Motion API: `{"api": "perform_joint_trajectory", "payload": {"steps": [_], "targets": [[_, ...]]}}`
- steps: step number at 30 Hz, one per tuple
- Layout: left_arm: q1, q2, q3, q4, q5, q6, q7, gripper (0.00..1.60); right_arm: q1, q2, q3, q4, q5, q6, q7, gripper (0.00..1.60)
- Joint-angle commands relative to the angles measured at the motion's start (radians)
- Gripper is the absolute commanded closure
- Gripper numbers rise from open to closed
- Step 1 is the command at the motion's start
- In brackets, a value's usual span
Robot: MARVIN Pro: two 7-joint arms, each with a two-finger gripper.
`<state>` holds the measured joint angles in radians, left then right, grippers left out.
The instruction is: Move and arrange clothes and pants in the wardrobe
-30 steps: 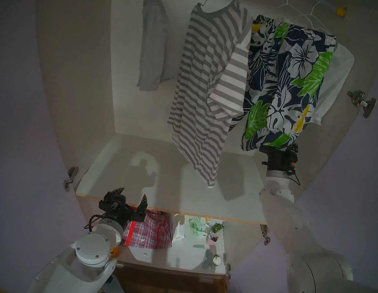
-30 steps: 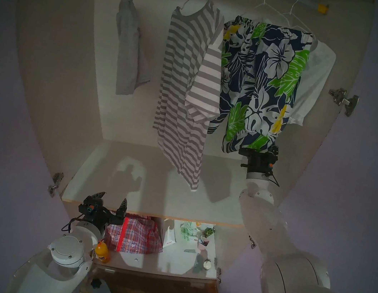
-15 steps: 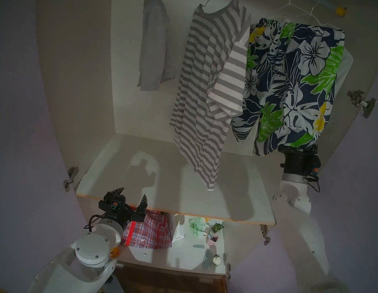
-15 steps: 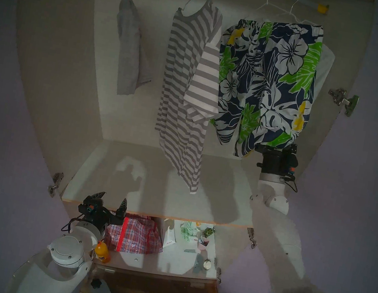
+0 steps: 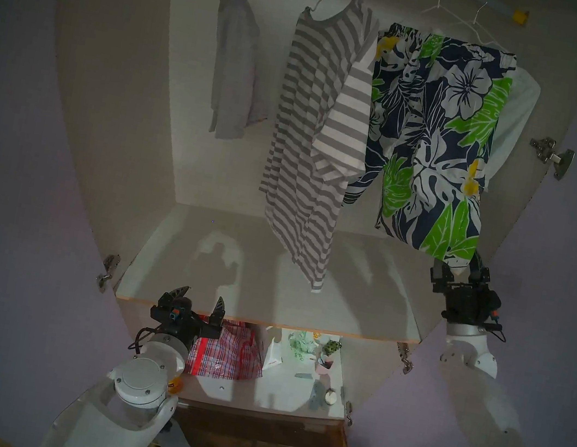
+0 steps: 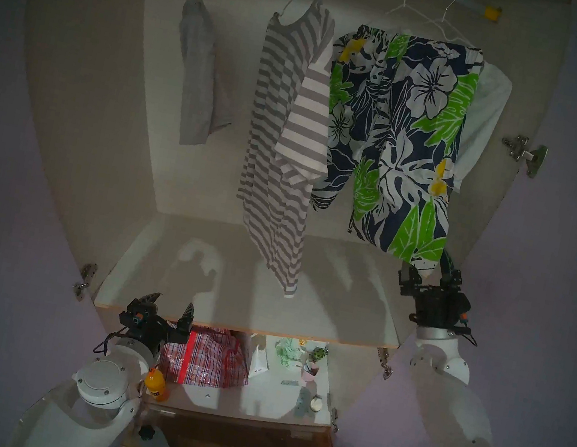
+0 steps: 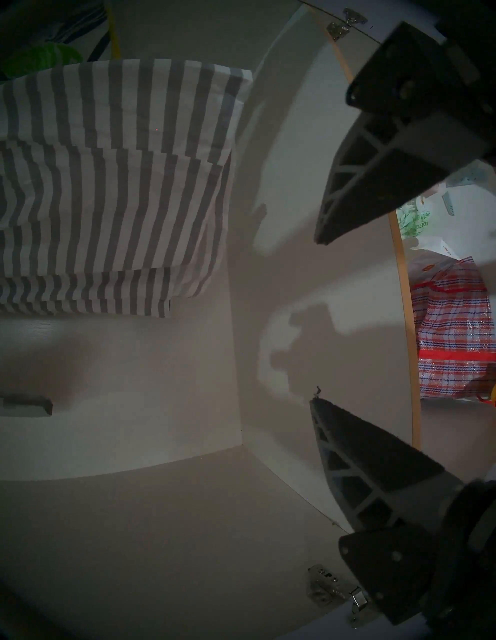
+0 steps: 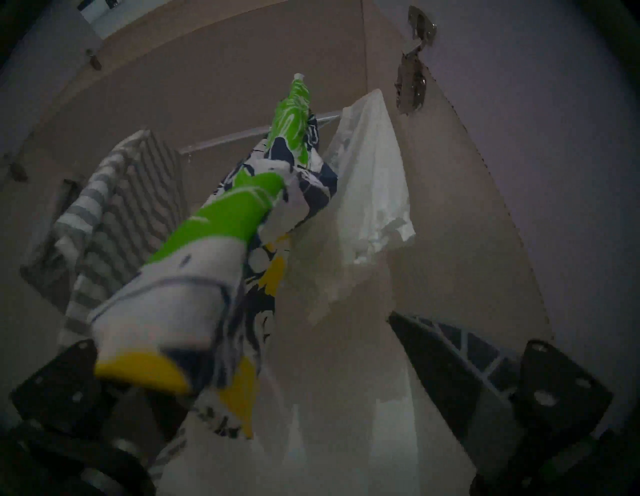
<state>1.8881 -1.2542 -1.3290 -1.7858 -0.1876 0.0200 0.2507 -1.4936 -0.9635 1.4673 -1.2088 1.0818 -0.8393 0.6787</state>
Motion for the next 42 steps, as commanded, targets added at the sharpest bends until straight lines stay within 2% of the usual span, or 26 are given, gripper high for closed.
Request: {"api": "perform_joint_trajectory", "payload": {"steps": [1,5,10,14,16,18,20,22,24,25,29,34,38,39,41,42], "targets": [[-0.008,-0.001,-0.001,-0.029,0.002,-0.016,-0.001,0.0,-0.033,0.031,0.014,-0.052,0.09,0.007,0.12,0.0],[-0.009,0.001,0.0,-0.028,0.0,-0.015,0.0,0.0,-0.081,0.037,0.035,-0.108,0.215,0.029,0.173,0.0],[-0.01,0.002,0.001,-0.028,-0.001,-0.015,0.002,0.0,-0.089,0.003,0.019,-0.171,0.297,0.01,0.148,0.0],[-0.01,0.004,0.002,-0.028,-0.002,-0.015,0.003,0.0,-0.068,-0.032,-0.009,-0.198,0.289,-0.011,0.096,0.0],[-0.01,0.005,0.003,-0.028,-0.003,-0.015,0.004,0.0,-0.068,-0.029,-0.017,-0.222,0.268,0.0,0.062,0.0],[-0.011,0.006,0.004,-0.028,-0.004,-0.016,0.005,0.0,-0.078,-0.001,-0.026,-0.252,0.249,0.028,0.046,0.0],[-0.011,0.006,0.004,-0.028,-0.004,-0.016,0.005,0.0,-0.087,0.017,-0.03,-0.266,0.245,0.039,0.056,0.0],[-0.01,0.008,0.005,-0.029,-0.005,-0.017,0.006,0.0,-0.119,0.065,-0.049,-0.287,0.219,0.046,0.074,0.0],[-0.011,0.008,0.006,-0.029,-0.006,-0.018,0.007,0.0,-0.12,0.068,-0.062,-0.274,0.207,0.018,0.1,0.0],[-0.011,0.009,0.006,-0.029,-0.006,-0.018,0.008,0.0,-0.133,0.083,-0.084,-0.263,0.166,0.002,0.099,0.0],[-0.011,0.011,0.008,-0.029,-0.008,-0.018,0.009,0.0,-0.135,0.079,-0.124,-0.2,0.117,-0.063,0.154,0.0],[-0.012,0.013,0.009,-0.029,-0.01,-0.019,0.011,0.0,-0.148,0.087,-0.125,-0.192,0.168,-0.066,0.217,0.0],[-0.012,0.014,0.01,-0.029,-0.011,-0.018,0.012,0.0,-0.182,0.106,-0.107,-0.249,0.234,-0.023,0.227,0.0],[-0.012,0.015,0.011,-0.029,-0.011,-0.019,0.013,0.0,-0.197,0.128,-0.107,-0.275,0.244,0.009,0.219,0.0],[-0.012,0.015,0.011,-0.029,-0.011,-0.019,0.013,0.0,-0.206,0.141,-0.105,-0.291,0.247,0.014,0.216,0.0],[-0.013,0.015,0.011,-0.029,-0.012,-0.018,0.014,0.0,-0.23,0.149,-0.091,-0.328,0.281,0.02,0.223,0.0]]}}
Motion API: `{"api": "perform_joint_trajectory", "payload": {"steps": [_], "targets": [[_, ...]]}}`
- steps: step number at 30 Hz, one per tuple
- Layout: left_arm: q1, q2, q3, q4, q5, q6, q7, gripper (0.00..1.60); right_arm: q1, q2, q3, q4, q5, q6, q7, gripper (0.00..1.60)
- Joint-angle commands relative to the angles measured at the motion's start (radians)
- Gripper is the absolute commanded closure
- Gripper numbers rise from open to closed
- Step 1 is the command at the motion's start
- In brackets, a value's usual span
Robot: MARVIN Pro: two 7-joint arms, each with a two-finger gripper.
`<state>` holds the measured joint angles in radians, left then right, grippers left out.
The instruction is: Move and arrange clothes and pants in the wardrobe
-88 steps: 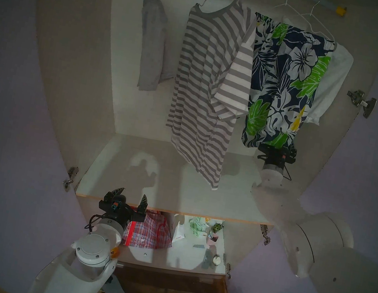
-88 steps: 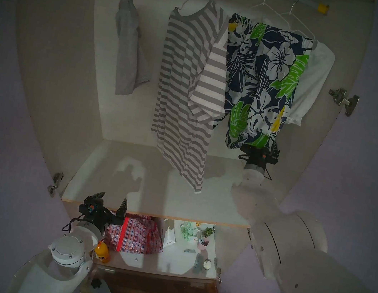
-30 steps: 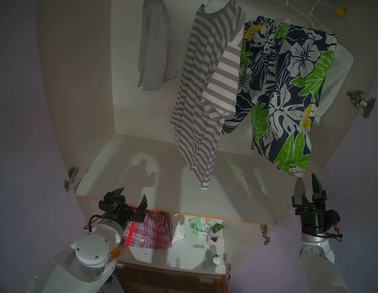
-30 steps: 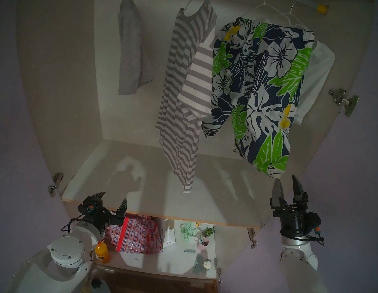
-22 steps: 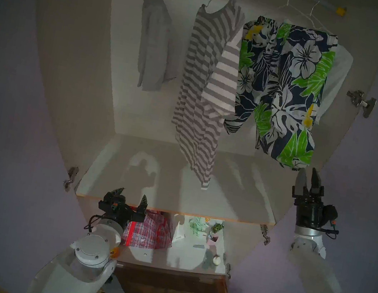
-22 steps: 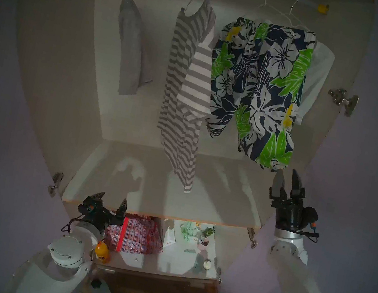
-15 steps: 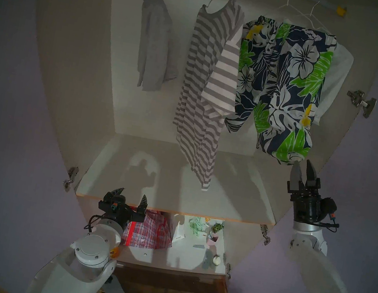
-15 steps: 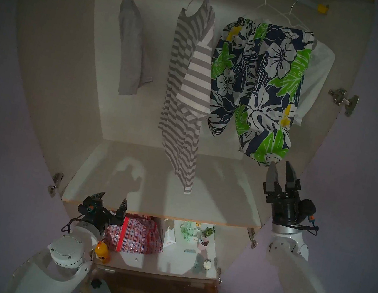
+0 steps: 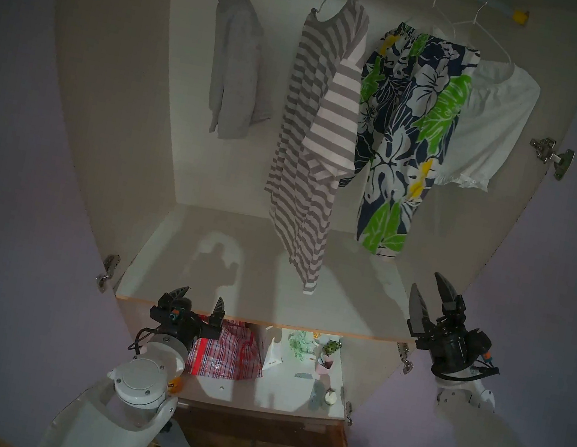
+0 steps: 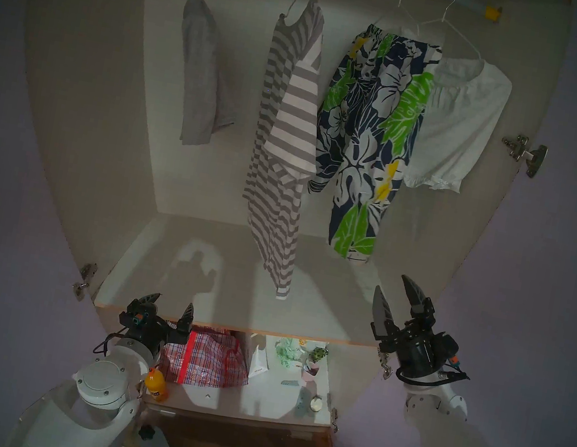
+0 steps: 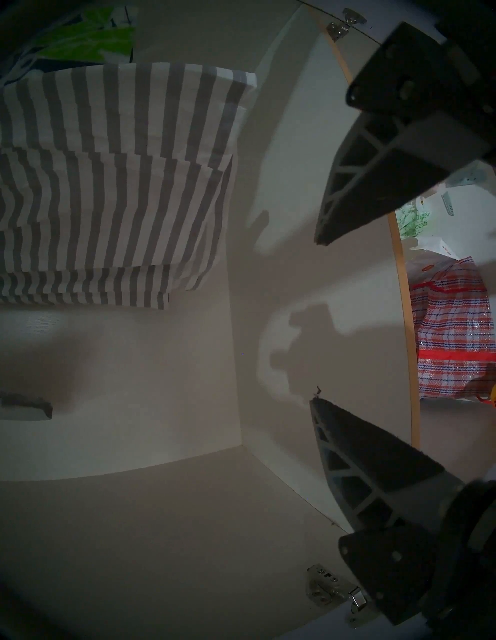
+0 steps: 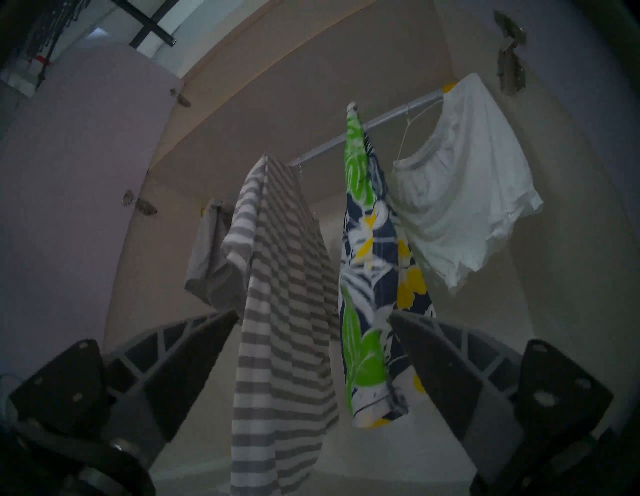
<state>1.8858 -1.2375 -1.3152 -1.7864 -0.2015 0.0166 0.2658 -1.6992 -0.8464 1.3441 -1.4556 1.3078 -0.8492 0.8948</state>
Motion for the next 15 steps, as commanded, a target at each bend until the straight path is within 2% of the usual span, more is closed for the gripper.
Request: {"api": "perform_joint_trajectory", "payload": {"steps": [1,3,5,6,7,9,11,15], "targets": [[-0.011,-0.001,-0.002,-0.028,0.002,-0.015,-0.001,0.0,-0.039,0.034,0.043,-0.103,0.074,0.028,-0.005,0.0],[-0.011,0.0,-0.002,-0.028,0.002,-0.015,-0.001,0.0,-0.043,0.017,0.053,-0.12,0.09,0.016,-0.027,0.0],[-0.011,0.001,0.0,-0.028,0.0,-0.015,0.001,0.0,-0.023,-0.032,0.07,-0.166,0.091,0.005,-0.138,0.0],[-0.011,0.001,0.0,-0.028,0.0,-0.015,0.001,0.0,-0.023,-0.032,0.07,-0.166,0.091,0.005,-0.138,0.0],[-0.011,0.002,0.0,-0.028,0.0,-0.015,0.001,0.0,0.024,-0.054,0.049,-0.164,0.062,0.004,-0.185,0.0],[-0.012,0.003,0.001,-0.028,-0.001,-0.015,0.002,0.0,0.078,-0.084,0.026,-0.145,0.026,-0.005,-0.227,0.0],[-0.012,0.003,0.001,-0.028,-0.001,-0.015,0.002,0.0,0.103,-0.096,0.012,-0.134,0.018,-0.007,-0.233,0.0],[-0.013,0.005,0.003,-0.027,-0.003,-0.015,0.005,0.0,0.192,-0.169,-0.014,-0.091,0.007,0.009,-0.249,0.0]]}}
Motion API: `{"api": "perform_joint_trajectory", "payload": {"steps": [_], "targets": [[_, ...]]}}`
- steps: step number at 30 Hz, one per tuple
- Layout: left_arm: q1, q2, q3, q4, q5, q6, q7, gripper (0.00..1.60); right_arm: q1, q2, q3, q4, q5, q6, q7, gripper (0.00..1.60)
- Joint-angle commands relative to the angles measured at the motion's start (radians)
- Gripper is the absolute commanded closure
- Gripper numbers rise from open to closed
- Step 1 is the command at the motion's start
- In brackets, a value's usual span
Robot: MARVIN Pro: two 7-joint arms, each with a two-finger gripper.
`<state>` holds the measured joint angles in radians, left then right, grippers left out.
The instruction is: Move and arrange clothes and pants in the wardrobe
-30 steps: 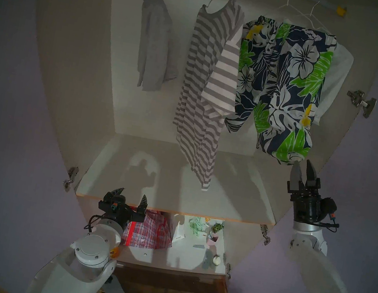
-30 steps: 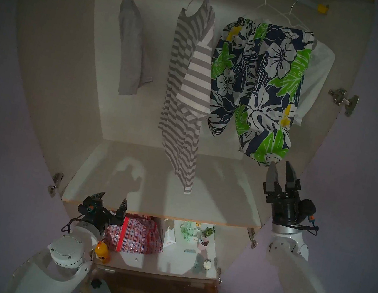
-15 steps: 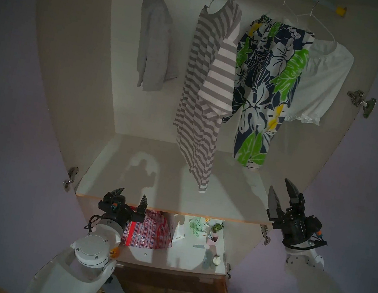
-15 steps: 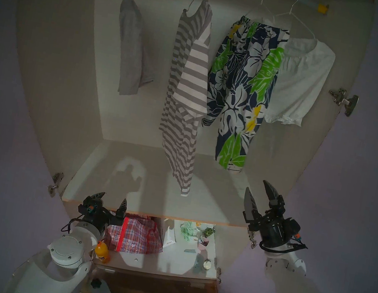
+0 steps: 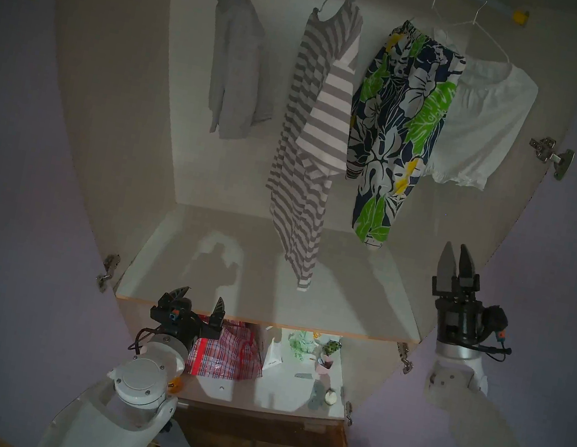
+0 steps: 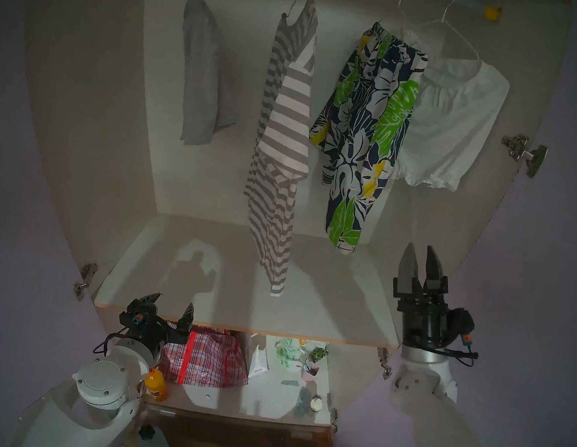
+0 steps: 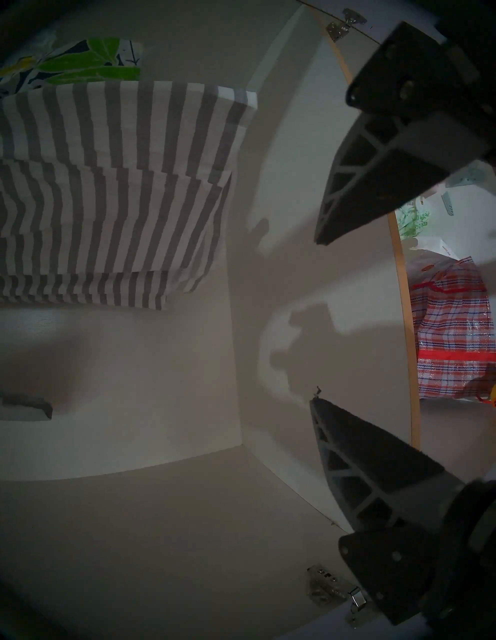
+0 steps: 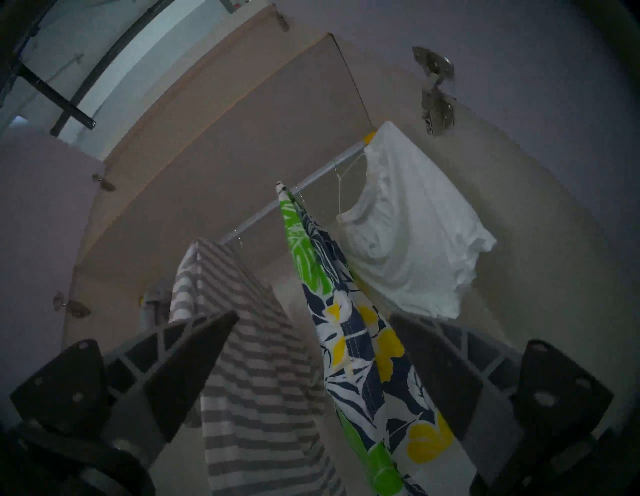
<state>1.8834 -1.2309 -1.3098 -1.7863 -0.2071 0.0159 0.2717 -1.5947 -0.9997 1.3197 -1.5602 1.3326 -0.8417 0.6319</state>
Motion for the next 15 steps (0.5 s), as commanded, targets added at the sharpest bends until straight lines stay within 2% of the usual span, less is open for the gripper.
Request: {"api": "perform_joint_trajectory", "payload": {"steps": [1,2,4,8,9,10,12,13,14,15], "targets": [[-0.011,-0.001,-0.002,-0.027,0.002,-0.014,-0.001,0.0,0.127,-0.057,0.008,0.03,-0.036,-0.006,-0.007,0.0],[-0.011,-0.001,-0.002,-0.027,0.002,-0.014,-0.001,0.0,0.127,-0.057,0.008,0.03,-0.036,-0.006,-0.007,0.0],[-0.011,0.0,-0.001,-0.027,0.001,-0.013,0.0,0.0,0.139,-0.11,0.025,0.026,-0.056,-0.004,-0.036,0.0],[-0.012,0.001,0.0,-0.026,0.0,-0.013,0.001,0.0,0.264,-0.182,0.005,0.086,-0.086,-0.027,-0.085,0.0],[-0.012,0.001,0.0,-0.027,0.0,-0.013,0.002,0.0,0.251,-0.196,0.026,0.066,-0.106,-0.014,-0.099,0.0],[-0.012,0.002,0.001,-0.027,-0.001,-0.014,0.002,0.0,0.298,-0.203,0.012,0.095,-0.1,-0.025,-0.103,0.0],[-0.012,0.002,0.001,-0.026,-0.001,-0.013,0.003,0.0,0.311,-0.223,0.03,0.086,-0.118,-0.006,-0.126,0.0],[-0.013,0.003,0.001,-0.026,-0.001,-0.013,0.003,0.0,0.346,-0.24,0.029,0.11,-0.124,-0.02,-0.131,0.0],[-0.013,0.003,0.002,-0.026,-0.002,-0.013,0.003,0.0,0.339,-0.252,0.045,0.093,-0.134,-0.003,-0.152,0.0],[-0.013,0.003,0.002,-0.026,-0.002,-0.014,0.004,0.0,0.374,-0.253,0.033,0.116,-0.132,-0.007,-0.163,0.0]]}}
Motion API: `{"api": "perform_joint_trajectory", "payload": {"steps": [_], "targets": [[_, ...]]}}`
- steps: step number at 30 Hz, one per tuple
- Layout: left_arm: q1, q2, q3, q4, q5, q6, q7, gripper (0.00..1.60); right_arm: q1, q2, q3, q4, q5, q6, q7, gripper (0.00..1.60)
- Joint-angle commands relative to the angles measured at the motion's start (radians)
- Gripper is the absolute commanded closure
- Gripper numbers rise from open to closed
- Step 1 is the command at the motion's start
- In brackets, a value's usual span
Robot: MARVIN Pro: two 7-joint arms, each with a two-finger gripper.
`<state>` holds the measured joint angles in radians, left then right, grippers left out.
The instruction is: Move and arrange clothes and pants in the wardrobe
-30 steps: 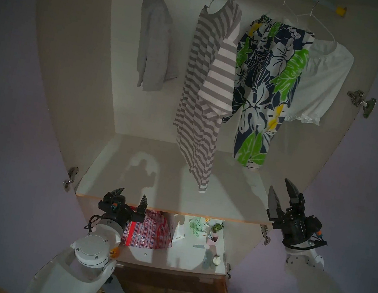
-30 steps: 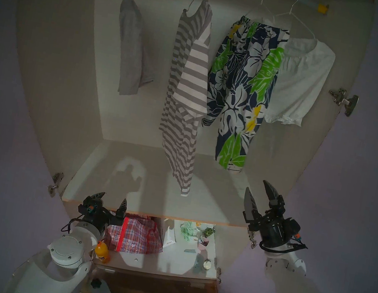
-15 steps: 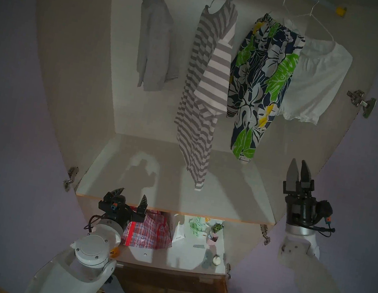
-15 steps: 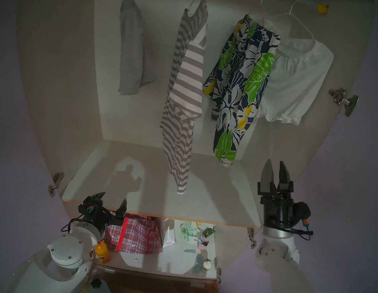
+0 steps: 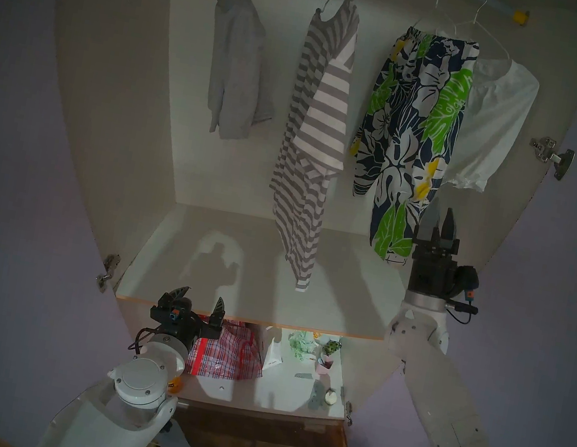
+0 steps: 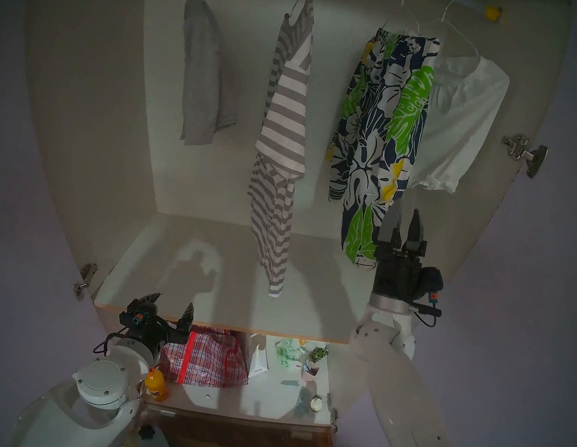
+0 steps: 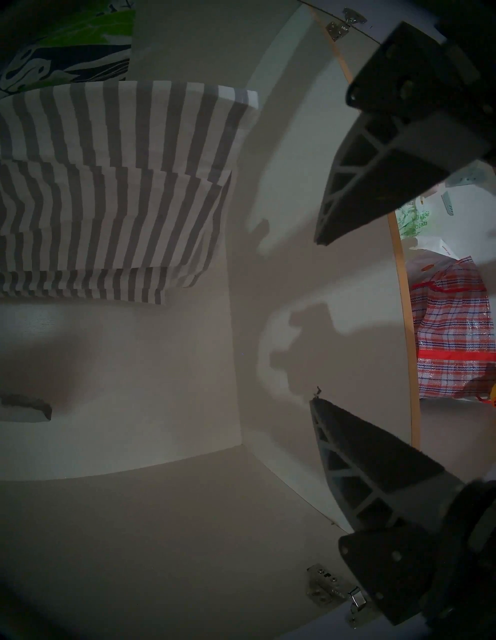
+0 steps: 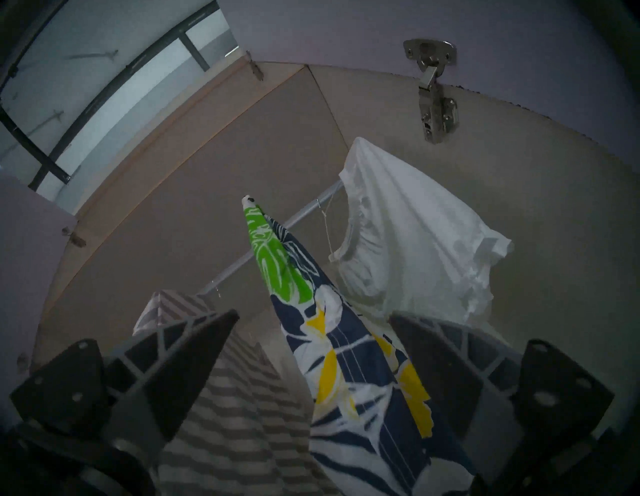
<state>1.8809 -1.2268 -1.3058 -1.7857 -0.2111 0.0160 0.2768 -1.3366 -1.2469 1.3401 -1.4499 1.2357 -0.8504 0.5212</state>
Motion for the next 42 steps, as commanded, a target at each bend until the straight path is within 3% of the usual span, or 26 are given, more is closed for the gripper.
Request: {"api": "perform_joint_trajectory", "payload": {"steps": [1,5,12,17,29,35,42], "targets": [[-0.01,-0.001,-0.002,-0.027,0.002,-0.014,-0.001,0.0,0.116,-0.006,0.012,0.006,-0.036,0.002,-0.052,0.0],[-0.01,0.001,-0.001,-0.027,0.001,-0.014,0.0,0.0,0.181,-0.048,0.029,0.036,-0.094,0.014,-0.143,0.0],[-0.011,0.003,0.001,-0.028,-0.001,-0.015,0.002,0.0,0.291,-0.062,0.008,0.077,-0.19,0.018,-0.307,0.0],[-0.011,0.005,0.002,-0.029,-0.002,-0.017,0.003,0.0,0.329,-0.062,0.007,0.057,-0.214,-0.011,-0.363,0.0],[-0.011,0.008,0.005,-0.029,-0.005,-0.019,0.006,0.0,0.466,-0.114,0.015,0.118,-0.345,-0.074,-0.484,0.0],[-0.011,0.01,0.006,-0.029,-0.006,-0.019,0.007,0.0,0.5,-0.117,0.025,0.109,-0.364,-0.037,-0.544,0.0],[-0.012,0.011,0.007,-0.029,-0.007,-0.019,0.009,0.0,0.436,-0.075,0.027,-0.026,-0.304,0.014,-0.535,0.0]]}}
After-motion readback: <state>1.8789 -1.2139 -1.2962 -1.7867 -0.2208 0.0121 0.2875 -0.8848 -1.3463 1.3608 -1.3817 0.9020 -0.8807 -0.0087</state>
